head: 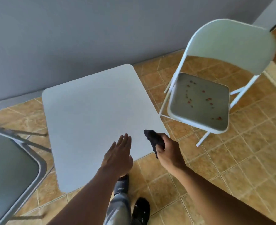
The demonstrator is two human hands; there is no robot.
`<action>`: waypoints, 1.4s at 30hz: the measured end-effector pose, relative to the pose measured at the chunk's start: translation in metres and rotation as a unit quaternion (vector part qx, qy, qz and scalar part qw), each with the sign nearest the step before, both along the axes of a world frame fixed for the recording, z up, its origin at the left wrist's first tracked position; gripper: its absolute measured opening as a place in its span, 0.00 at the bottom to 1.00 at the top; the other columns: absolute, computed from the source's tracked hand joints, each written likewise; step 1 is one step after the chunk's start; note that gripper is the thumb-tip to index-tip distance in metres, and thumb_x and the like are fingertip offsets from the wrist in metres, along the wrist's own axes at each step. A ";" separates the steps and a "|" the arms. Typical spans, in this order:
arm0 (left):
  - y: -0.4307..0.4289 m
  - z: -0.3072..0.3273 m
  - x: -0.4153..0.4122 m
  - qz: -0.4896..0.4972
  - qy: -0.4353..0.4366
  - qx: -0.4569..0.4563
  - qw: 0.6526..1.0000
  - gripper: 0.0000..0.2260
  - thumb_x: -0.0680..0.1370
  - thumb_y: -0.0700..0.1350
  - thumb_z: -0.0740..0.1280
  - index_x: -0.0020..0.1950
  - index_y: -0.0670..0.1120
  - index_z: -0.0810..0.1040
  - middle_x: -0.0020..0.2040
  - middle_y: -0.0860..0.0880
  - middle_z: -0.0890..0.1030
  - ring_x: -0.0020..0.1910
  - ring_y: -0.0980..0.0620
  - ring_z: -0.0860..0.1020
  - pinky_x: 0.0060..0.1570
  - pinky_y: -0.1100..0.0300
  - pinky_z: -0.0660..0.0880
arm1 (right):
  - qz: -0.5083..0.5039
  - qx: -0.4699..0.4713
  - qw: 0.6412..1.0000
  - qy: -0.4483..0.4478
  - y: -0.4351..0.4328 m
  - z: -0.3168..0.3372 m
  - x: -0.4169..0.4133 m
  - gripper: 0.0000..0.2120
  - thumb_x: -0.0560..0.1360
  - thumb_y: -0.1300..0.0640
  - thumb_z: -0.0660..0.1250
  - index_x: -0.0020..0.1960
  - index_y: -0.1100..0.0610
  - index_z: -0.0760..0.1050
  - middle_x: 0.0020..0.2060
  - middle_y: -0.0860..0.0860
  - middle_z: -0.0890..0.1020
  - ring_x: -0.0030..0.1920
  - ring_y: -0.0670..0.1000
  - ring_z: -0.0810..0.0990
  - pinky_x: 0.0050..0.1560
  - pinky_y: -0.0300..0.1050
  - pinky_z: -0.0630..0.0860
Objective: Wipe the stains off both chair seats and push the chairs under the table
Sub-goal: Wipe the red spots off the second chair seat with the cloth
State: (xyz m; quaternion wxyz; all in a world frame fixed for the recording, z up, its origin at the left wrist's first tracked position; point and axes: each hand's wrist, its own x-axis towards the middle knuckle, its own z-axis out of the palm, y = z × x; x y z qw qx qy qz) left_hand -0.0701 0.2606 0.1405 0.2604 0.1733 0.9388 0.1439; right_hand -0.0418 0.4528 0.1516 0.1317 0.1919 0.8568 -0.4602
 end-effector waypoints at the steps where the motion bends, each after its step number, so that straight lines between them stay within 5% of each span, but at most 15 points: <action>1: 0.019 0.001 -0.011 -0.016 0.004 -0.002 1.000 0.32 0.81 0.48 0.56 0.78 0.44 0.41 0.79 0.48 0.41 0.77 0.51 0.41 0.76 0.55 0.46 | -0.012 0.004 1.000 0.001 0.016 0.000 -0.003 0.19 0.77 0.65 0.61 0.64 0.48 0.76 0.46 0.46 0.83 0.43 0.45 0.82 0.40 0.35 0.76; 5: 0.089 -0.003 -0.058 -0.061 0.017 -0.001 0.998 0.31 0.81 0.49 0.56 0.78 0.45 0.41 0.79 0.48 0.41 0.77 0.50 0.42 0.75 0.55 0.45 | -0.052 0.027 0.998 0.004 0.074 0.002 -0.026 0.19 0.77 0.65 0.63 0.63 0.49 0.77 0.50 0.44 0.83 0.50 0.45 0.81 0.51 0.39 0.79; 10: 0.170 -0.026 -0.119 -0.101 0.002 0.006 0.995 0.30 0.82 0.49 0.53 0.78 0.47 0.40 0.79 0.50 0.40 0.77 0.52 0.39 0.76 0.54 0.43 | -0.085 0.047 0.995 -0.018 0.153 -0.017 -0.071 0.19 0.77 0.66 0.62 0.63 0.50 0.77 0.42 0.43 0.81 0.40 0.41 0.81 0.35 0.26 0.72; 13: 0.204 -0.038 -0.146 -0.133 -0.005 -0.002 0.991 0.30 0.82 0.48 0.53 0.78 0.47 0.40 0.78 0.49 0.40 0.77 0.52 0.40 0.76 0.54 0.43 | -0.103 0.053 0.993 -0.037 0.194 -0.037 -0.095 0.20 0.76 0.66 0.61 0.63 0.50 0.77 0.39 0.42 0.80 0.36 0.42 0.80 0.34 0.30 0.73; 17: 0.237 -0.061 -0.170 -0.139 -0.038 -0.022 0.989 0.30 0.82 0.49 0.54 0.78 0.47 0.40 0.78 0.50 0.39 0.77 0.52 0.39 0.76 0.54 0.44 | -0.117 0.036 0.992 -0.033 0.229 -0.059 -0.113 0.20 0.76 0.66 0.62 0.62 0.50 0.77 0.42 0.39 0.80 0.41 0.47 0.82 0.45 0.46 0.82; 23: 0.287 -0.101 -0.190 -0.119 -0.055 -0.036 0.991 0.30 0.82 0.49 0.55 0.78 0.46 0.42 0.79 0.49 0.42 0.77 0.51 0.42 0.76 0.53 0.45 | -0.061 0.056 0.997 0.004 0.290 -0.104 -0.143 0.20 0.73 0.70 0.63 0.59 0.54 0.80 0.47 0.43 0.83 0.49 0.41 0.80 0.50 0.19 0.69; 30: 0.321 -0.154 -0.208 -0.052 -0.037 -0.081 0.995 0.31 0.81 0.46 0.55 0.78 0.43 0.43 0.79 0.46 0.43 0.77 0.50 0.43 0.75 0.55 0.45 | 0.012 0.080 0.991 0.109 0.341 -0.174 -0.188 0.22 0.76 0.67 0.66 0.68 0.54 0.76 0.62 0.46 0.81 0.63 0.45 0.79 0.66 0.41 0.74; 34: 0.335 -0.188 -0.223 0.002 -0.037 -0.082 0.996 0.33 0.80 0.46 0.57 0.78 0.44 0.41 0.79 0.47 0.42 0.77 0.50 0.43 0.76 0.54 0.47 | 0.130 0.129 0.976 0.120 0.324 -0.229 -0.179 0.24 0.78 0.64 0.65 0.73 0.57 0.69 0.74 0.53 0.69 0.75 0.51 0.66 0.72 0.51 0.69; 38: 0.335 -0.218 -0.229 0.043 -0.054 -0.038 0.997 0.40 0.75 0.40 0.61 0.77 0.46 0.36 0.77 0.51 0.36 0.77 0.52 0.40 0.76 0.54 0.48 | 0.254 0.171 0.946 0.103 0.309 -0.263 -0.160 0.25 0.81 0.49 0.61 0.77 0.53 0.62 0.80 0.56 0.54 0.80 0.55 0.49 0.78 0.55 0.54; 42: 0.327 -0.236 -0.231 0.036 -0.055 0.019 0.998 0.46 0.71 0.32 0.61 0.74 0.53 0.31 0.74 0.57 0.33 0.75 0.55 0.38 0.76 0.55 0.47 | 0.302 0.230 0.917 0.124 0.317 -0.277 -0.169 0.24 0.84 0.50 0.55 0.79 0.52 0.59 0.80 0.56 0.52 0.80 0.57 0.48 0.78 0.56 0.53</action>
